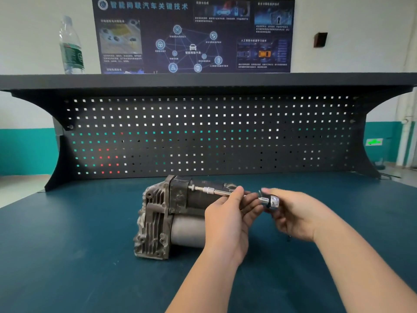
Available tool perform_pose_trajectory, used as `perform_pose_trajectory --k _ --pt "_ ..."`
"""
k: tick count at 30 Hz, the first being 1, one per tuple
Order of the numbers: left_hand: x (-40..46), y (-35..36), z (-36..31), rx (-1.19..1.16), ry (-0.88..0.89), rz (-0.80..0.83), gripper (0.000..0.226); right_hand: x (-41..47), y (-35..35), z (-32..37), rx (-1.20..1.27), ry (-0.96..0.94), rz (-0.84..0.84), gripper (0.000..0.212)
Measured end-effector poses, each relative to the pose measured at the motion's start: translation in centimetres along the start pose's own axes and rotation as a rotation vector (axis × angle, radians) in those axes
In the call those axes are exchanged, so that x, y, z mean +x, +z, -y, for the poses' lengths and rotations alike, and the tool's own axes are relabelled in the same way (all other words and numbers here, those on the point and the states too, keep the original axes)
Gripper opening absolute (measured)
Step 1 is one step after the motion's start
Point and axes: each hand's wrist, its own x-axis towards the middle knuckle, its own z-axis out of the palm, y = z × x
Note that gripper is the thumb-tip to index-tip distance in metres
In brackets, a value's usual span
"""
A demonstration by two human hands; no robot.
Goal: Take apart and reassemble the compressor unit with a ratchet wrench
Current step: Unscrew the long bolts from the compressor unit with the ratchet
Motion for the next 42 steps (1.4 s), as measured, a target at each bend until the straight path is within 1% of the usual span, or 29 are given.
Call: perform_pose_trajectory --k 2,3,5,7,10,12,14,16,18,19,20,21,23,25,27,29,31,34,36,37,38,40,42 --pt "0.0 0.0 0.0 0.002 -0.002 0.004 0.018 -0.1 0.0 0.8 0.023 -0.219 -0.047 0.018" --pt "0.0 0.0 0.0 0.004 -0.003 0.005 0.017 -0.5 0.0 1.3 0.037 -0.347 -0.036 0.015" --pt "0.0 0.0 -0.1 0.012 -0.002 0.009 0.016 -1.4 -0.2 2.3 0.041 -0.551 0.079 0.012" --pt "0.0 0.0 -0.1 0.023 0.0 0.019 0.016 -2.2 -0.8 2.8 -0.021 -0.643 0.205 0.02" --pt "0.1 0.0 -0.1 0.034 0.004 0.021 0.016 -2.3 -1.4 2.7 -0.075 -0.618 0.236 0.028" --pt "0.1 0.0 0.0 0.032 0.006 0.012 0.016 -1.7 -1.3 2.3 -0.001 -0.526 0.182 0.025" --pt "0.1 0.1 0.0 0.023 0.005 0.008 0.016 -0.8 -1.1 1.6 0.061 -0.379 0.085 0.024" --pt "0.1 0.0 0.0 0.014 0.003 0.004 0.015 -0.1 -0.8 0.8 0.057 -0.195 0.011 0.024" --pt "0.1 0.0 0.0 0.006 0.001 0.001 0.014 0.2 -0.5 0.0 0.05 -0.029 -0.003 0.02" --pt "0.1 0.0 0.0 0.005 0.001 0.001 0.014 0.2 -0.3 -0.2 0.058 0.005 -0.002 0.019" --pt "0.1 0.0 0.1 0.005 0.002 0.001 0.014 0.2 -0.2 -0.2 0.068 -0.015 -0.003 0.02" --pt "0.1 0.0 0.1 0.008 0.004 0.002 0.014 0.2 -0.2 0.0 0.083 -0.086 -0.003 0.021" --pt "0.1 0.0 0.1 0.016 0.008 0.012 0.014 -0.2 -0.3 0.9 0.146 -0.309 0.034 0.021" --pt "0.1 0.0 0.1 0.033 0.015 0.027 0.014 -0.8 -0.6 1.7 0.182 -0.508 0.162 0.02" --pt "0.1 -0.1 0.0 0.052 0.026 0.034 0.015 -1.3 -1.0 2.1 0.153 -0.594 0.295 0.022" --pt "0.1 -0.1 0.1 0.067 0.034 0.032 0.016 -1.2 -1.3 2.0 0.13 -0.562 0.318 0.021" --pt "0.1 0.0 0.1 0.067 0.035 0.023 0.018 -0.7 -1.2 1.6 0.148 -0.452 0.228 0.02" --pt "0.1 0.1 0.1 0.059 0.032 0.018 0.016 0.0 -0.8 0.5 0.086 -0.181 0.036 0.02" --pt "0.1 0.1 0.2 0.054 0.034 0.017 0.014 0.2 -0.5 -0.2 0.002 0.003 -0.009 0.019" --pt "0.1 0.0 0.2 0.052 0.036 0.018 0.014 0.2 -0.3 -0.4 -0.015 0.03 -0.015 0.019" --pt "0.1 0.0 0.2 0.052 0.039 0.021 0.015 0.3 -0.2 -0.3 -0.008 -0.011 -0.025 0.019" --pt "0.1 0.0 0.3 0.049 0.044 0.03 0.016 0.3 -0.4 0.4 0.065 -0.237 -0.021 0.02" --pt "0.1 0.0 0.3 0.04 0.044 0.038 0.015 -0.2 -0.6 1.4 0.15 -0.467 0.097 0.019"
